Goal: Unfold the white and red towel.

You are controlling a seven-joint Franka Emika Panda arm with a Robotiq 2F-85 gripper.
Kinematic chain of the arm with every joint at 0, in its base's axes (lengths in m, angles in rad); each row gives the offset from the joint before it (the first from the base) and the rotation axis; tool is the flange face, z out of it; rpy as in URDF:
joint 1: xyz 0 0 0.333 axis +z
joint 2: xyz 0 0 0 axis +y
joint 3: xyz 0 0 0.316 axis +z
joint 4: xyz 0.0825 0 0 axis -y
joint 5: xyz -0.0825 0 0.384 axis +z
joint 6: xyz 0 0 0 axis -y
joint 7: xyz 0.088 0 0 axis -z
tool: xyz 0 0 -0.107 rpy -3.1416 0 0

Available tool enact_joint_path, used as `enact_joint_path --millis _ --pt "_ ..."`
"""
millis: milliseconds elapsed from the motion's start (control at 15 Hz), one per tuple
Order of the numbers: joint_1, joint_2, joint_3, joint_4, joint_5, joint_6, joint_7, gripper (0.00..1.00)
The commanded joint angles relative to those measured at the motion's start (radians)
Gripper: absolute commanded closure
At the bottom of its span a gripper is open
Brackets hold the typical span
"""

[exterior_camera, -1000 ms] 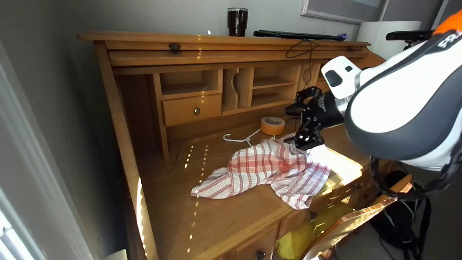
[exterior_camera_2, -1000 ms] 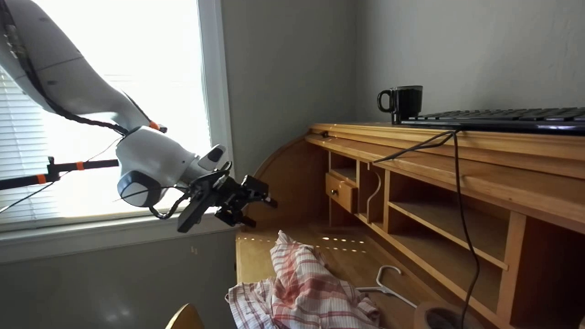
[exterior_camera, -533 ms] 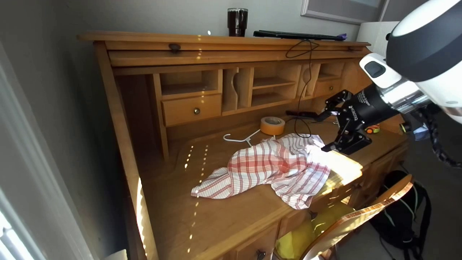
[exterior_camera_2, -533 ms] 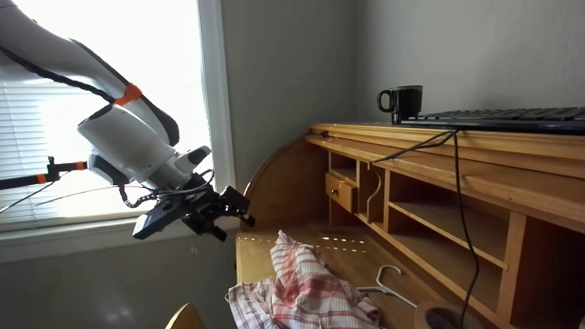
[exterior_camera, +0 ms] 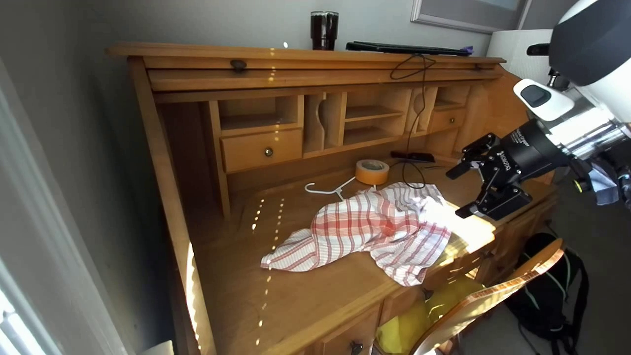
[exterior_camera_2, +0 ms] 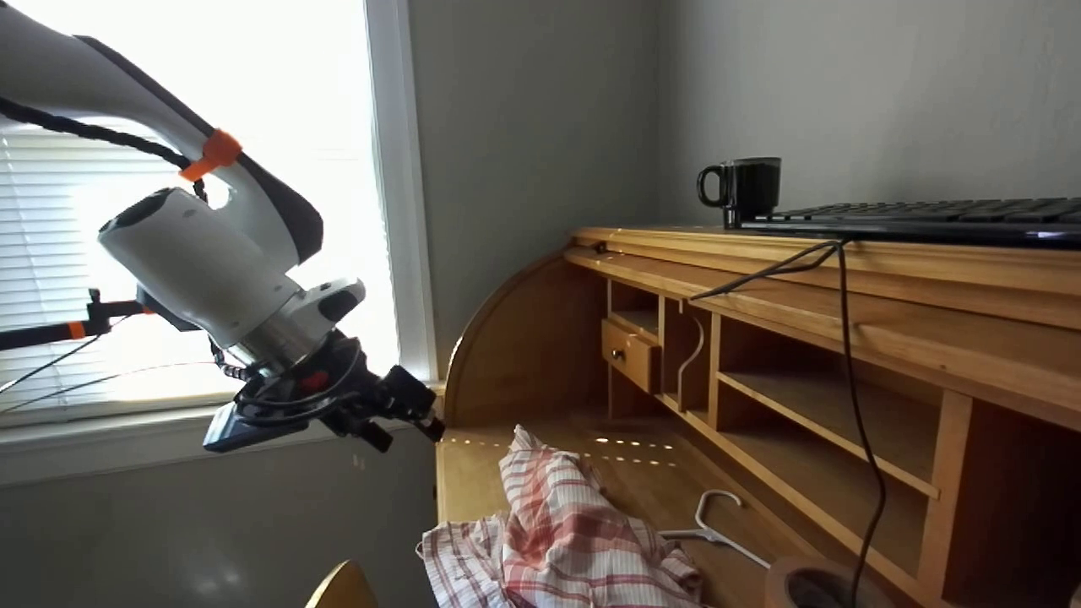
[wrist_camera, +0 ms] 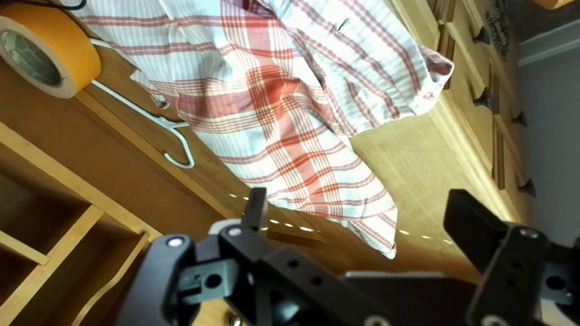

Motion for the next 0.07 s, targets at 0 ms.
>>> enact_joint_path --millis 0 --pt "0.0 -0.001 0.0 -0.001 0.002 -0.002 0.0 0.0"
